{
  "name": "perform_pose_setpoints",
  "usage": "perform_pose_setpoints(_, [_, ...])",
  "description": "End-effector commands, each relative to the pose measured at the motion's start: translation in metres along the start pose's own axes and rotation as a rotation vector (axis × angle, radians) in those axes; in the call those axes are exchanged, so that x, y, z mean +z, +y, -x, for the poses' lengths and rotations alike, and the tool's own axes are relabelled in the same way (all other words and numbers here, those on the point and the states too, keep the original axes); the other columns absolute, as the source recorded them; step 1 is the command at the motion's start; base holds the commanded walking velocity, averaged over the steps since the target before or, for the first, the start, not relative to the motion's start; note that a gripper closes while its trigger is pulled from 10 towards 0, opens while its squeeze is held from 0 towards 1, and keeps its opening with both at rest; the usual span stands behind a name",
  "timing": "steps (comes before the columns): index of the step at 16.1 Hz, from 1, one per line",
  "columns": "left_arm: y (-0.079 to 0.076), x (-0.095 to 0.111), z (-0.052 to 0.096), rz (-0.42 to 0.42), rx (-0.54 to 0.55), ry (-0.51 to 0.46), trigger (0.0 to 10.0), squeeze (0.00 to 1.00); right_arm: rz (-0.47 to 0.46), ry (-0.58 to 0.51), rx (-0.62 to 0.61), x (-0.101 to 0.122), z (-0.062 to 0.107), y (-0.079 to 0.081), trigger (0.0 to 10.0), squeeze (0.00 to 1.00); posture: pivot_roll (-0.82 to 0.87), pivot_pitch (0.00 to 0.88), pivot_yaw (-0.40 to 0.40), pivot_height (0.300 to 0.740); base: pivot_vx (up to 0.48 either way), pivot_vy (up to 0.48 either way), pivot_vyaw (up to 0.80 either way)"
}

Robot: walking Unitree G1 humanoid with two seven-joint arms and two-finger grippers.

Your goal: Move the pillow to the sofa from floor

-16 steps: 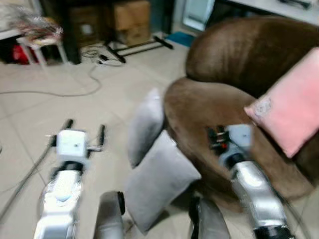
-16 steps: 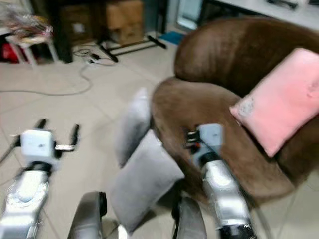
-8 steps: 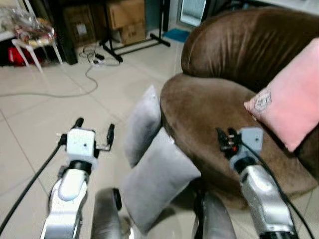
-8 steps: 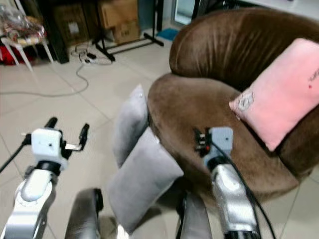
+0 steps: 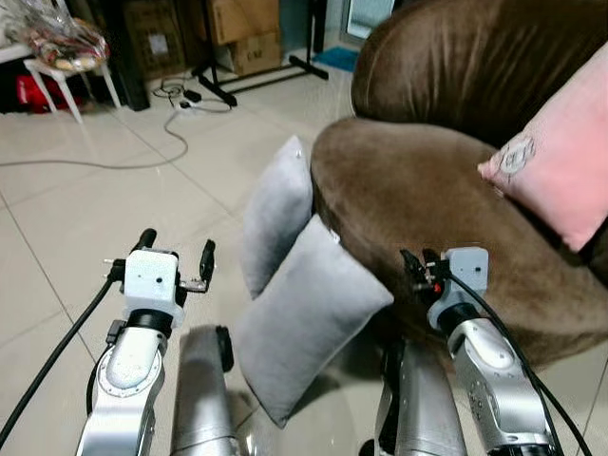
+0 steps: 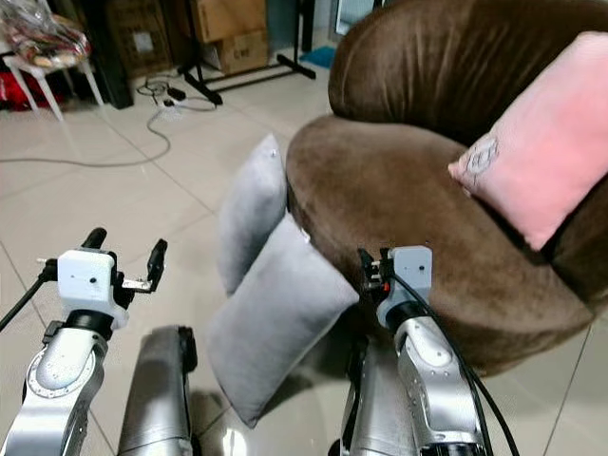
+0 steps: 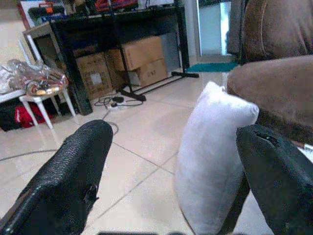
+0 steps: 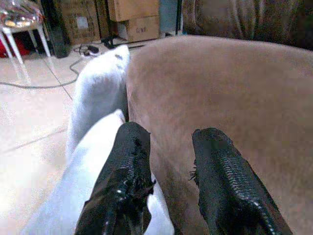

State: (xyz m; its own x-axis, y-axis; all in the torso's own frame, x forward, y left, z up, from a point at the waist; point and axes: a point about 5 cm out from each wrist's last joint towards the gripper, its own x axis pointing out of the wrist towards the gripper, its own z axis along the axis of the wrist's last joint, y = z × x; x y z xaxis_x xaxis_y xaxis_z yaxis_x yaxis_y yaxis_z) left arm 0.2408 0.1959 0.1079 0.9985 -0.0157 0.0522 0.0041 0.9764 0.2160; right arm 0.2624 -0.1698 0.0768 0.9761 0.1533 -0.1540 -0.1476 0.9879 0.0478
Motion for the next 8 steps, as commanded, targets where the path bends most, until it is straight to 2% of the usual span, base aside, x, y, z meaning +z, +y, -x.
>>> perform_pose_setpoints(1, [0.0, 0.002, 0.001, -0.004, 0.002, -0.005, 10.0, 0.0, 0.009, -0.007, -0.008, 0.005, 0.0, -0.001, 10.0, 0.0, 0.04, 0.0, -0.03, 0.406, 0.0, 0.0, 0.0])
perform_pose_setpoints(3, [0.002, 0.003, 0.004, -0.005, -0.003, -0.004, 10.0, 0.0, 0.018, -0.003, -0.012, 0.005, 0.001, -0.001, 10.0, 0.0, 0.04, 0.0, -0.027, 0.406, 0.0, 0.0, 0.0])
perform_pose_setpoints(5, [-0.001, 0.004, 0.006, -0.005, -0.022, -0.004, 10.0, 0.0, 0.077, 0.004, 0.034, 0.004, -0.001, 0.004, 10.0, 0.0, 0.04, 0.0, -0.023, 0.406, 0.0, 0.0, 0.0])
perform_pose_setpoints(6, [-0.002, 0.005, 0.008, 0.001, -0.035, -0.006, 10.0, 0.0, 0.118, 0.003, 0.063, 0.005, -0.001, 0.007, 10.0, 0.0, 0.04, 0.0, -0.022, 0.406, 0.0, 0.0, 0.8])
perform_pose_setpoints(8, [-0.003, 0.005, 0.01, 0.003, -0.04, -0.006, 10.0, 0.0, 0.112, 0.007, 0.088, 0.005, -0.002, 0.012, 10.0, 0.0, 0.05, 0.0, -0.024, 0.406, 0.0, 0.0, 0.8])
